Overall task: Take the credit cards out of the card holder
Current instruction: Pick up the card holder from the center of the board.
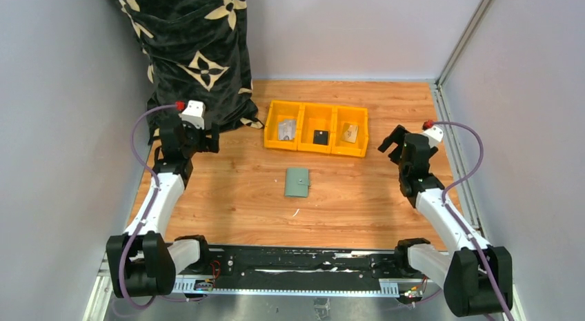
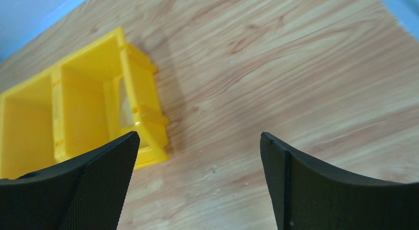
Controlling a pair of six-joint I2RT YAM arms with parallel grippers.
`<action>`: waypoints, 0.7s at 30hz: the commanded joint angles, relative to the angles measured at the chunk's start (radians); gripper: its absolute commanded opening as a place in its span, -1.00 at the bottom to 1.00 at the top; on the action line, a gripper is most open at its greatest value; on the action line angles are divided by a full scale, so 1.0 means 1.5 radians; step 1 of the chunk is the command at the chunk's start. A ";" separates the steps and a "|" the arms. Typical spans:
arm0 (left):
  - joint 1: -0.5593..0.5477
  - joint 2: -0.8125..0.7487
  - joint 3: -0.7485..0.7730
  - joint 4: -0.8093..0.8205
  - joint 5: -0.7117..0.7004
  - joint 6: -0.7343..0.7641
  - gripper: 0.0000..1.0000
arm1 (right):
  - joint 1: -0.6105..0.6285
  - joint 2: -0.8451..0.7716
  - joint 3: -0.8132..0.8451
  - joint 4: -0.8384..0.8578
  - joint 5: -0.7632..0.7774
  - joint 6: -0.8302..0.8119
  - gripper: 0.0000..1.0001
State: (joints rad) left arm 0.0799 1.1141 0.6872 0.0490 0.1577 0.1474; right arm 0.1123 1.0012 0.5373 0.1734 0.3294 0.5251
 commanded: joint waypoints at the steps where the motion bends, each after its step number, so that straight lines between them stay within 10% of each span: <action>1: 0.014 -0.024 0.054 -0.167 0.030 -0.005 1.00 | 0.039 0.046 0.078 -0.119 -0.131 0.025 0.92; 21: 0.020 -0.101 0.134 -0.379 0.095 0.004 1.00 | 0.550 0.285 0.284 -0.318 0.015 0.001 0.92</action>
State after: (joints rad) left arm 0.1036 0.9886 0.8433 -0.4313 0.2615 0.1463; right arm 0.8612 1.3808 0.9325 -0.2409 0.2905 0.5087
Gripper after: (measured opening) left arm 0.997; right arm 0.957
